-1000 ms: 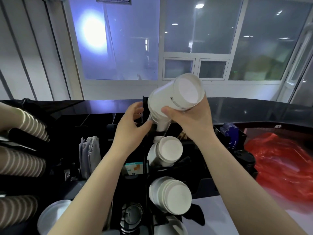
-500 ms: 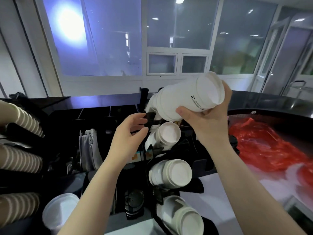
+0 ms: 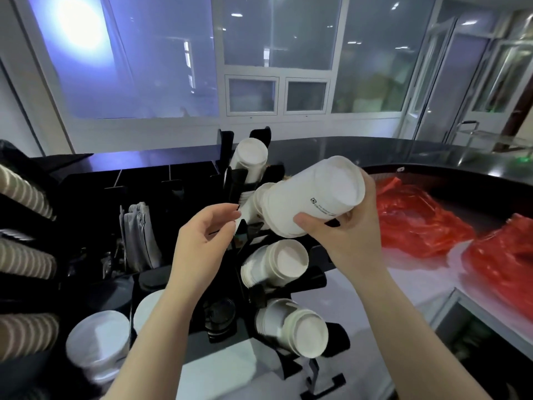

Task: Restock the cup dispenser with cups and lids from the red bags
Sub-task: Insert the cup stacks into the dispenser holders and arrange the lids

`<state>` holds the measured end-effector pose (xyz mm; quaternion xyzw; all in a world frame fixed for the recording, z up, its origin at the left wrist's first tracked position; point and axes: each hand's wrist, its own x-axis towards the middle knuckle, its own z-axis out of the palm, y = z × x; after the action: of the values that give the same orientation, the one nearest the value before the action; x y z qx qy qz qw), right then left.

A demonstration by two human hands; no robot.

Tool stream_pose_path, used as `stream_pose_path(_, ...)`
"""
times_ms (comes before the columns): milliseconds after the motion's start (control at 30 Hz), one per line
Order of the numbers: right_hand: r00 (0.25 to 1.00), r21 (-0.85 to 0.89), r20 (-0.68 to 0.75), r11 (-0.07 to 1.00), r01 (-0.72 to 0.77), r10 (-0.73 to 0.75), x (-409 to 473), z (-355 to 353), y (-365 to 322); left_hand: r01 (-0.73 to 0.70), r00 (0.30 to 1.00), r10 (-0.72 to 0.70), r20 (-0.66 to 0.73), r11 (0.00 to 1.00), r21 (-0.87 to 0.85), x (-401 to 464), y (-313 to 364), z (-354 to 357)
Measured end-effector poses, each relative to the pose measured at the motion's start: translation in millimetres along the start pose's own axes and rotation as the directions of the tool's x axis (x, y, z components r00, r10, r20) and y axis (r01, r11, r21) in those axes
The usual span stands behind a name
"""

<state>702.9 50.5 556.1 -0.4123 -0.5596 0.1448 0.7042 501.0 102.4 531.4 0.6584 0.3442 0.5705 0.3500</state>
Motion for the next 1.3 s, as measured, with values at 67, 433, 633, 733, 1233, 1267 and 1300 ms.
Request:
stream_pose_path(67, 1.000, 0.015, 0.017, 1.000, -0.005, 0.005, -5, -4, -4, 0.009, 1.000, -0.009, -0.018, 1.000, 0.001, -10, 4, 0)
stream_pose_path(433, 0.962, 0.178, 0.219, 0.963, -0.202, 0.162, -77, -65, -6, 0.248, 0.949, -0.252, -0.188, 0.968, -0.045, -97, -1, 30)
stream_pose_path(633, 0.931, 0.017, 0.285, 0.970, -0.244, 0.229, -119, -95, 10, 0.321, 0.914, -0.323, -0.245, 0.946, -0.046, -141, 1, 46)
stream_pose_path(733, 0.925, -0.013, 0.310, 0.974, -0.228, 0.220, -131, -93, 14, 0.352, 0.897, -0.347, -0.273, 0.935, -0.034, -158, 0, 48)
stream_pose_path(1233, 0.871, -0.470, 0.408, 0.881, -0.057, 0.274, -162, -62, 62, 0.393, 0.861, -0.410, -0.300, 0.912, -0.118, -173, -5, 46)
stream_pose_path(1267, 0.879, -0.448, 0.395, 0.891, -0.069, 0.267, -163, -60, 63, 0.393, 0.860, -0.412, -0.301, 0.911, -0.124, -172, -6, 46)
stream_pose_path(1300, 0.891, -0.437, 0.376, 0.897, -0.073, 0.255, -163, -59, 63, 0.396, 0.859, -0.416, -0.299, 0.909, -0.128, -171, -7, 45)
